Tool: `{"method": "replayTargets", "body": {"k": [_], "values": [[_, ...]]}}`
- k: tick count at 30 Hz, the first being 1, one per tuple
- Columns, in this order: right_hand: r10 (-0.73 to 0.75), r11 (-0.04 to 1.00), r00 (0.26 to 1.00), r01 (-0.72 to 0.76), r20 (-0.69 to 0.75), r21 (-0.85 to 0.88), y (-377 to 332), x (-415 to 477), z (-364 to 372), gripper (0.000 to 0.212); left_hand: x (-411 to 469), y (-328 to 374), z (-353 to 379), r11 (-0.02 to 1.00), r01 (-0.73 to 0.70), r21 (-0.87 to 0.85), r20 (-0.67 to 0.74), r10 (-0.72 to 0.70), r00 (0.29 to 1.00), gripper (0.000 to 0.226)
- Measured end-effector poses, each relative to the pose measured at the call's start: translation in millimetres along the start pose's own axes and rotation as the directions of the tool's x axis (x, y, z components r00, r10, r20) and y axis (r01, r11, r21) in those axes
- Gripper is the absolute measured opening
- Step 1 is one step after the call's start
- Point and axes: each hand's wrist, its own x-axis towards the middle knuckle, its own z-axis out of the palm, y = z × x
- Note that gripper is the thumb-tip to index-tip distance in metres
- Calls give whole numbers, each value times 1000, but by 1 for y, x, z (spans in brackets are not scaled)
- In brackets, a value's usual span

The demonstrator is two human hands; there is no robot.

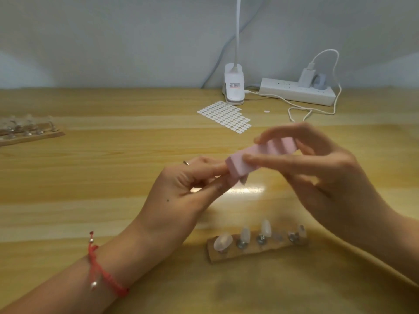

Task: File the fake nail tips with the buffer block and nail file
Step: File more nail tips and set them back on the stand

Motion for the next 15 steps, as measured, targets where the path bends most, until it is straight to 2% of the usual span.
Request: {"method": "replayTargets", "body": {"k": [4, 6, 8, 10, 12, 15], "values": [[-135, 990, 990, 134, 34, 30, -16, -4, 15, 58, -1, -1, -3, 1000, 7, -31, 4, -7, 1000, 26], [-56, 998, 998, 56, 6, 12, 0, 1, 6, 51, 0, -1, -2, 1000, -3, -13, -12, 3, 1000, 21], [83, 995, 993, -86, -85, -42, 21, 5, -9, 47, -1, 1, 0, 1000, -3, -26, -19, 2, 1000, 15], [150, 984, 973, -164, -178, -67, 32, 5, -22, 46, 0, 4, 1, 999, 1, -45, -23, -2, 1000, 13], [165, 982, 958, -183, -235, -56, 32, 5, -27, 44, 1, 5, -1, 996, 35, -87, -65, -40, 997, 14], [139, 987, 966, -154, -218, -51, 24, 5, -22, 44, 3, 6, -3, 981, 104, -163, -109, -122, 987, 17]]}}
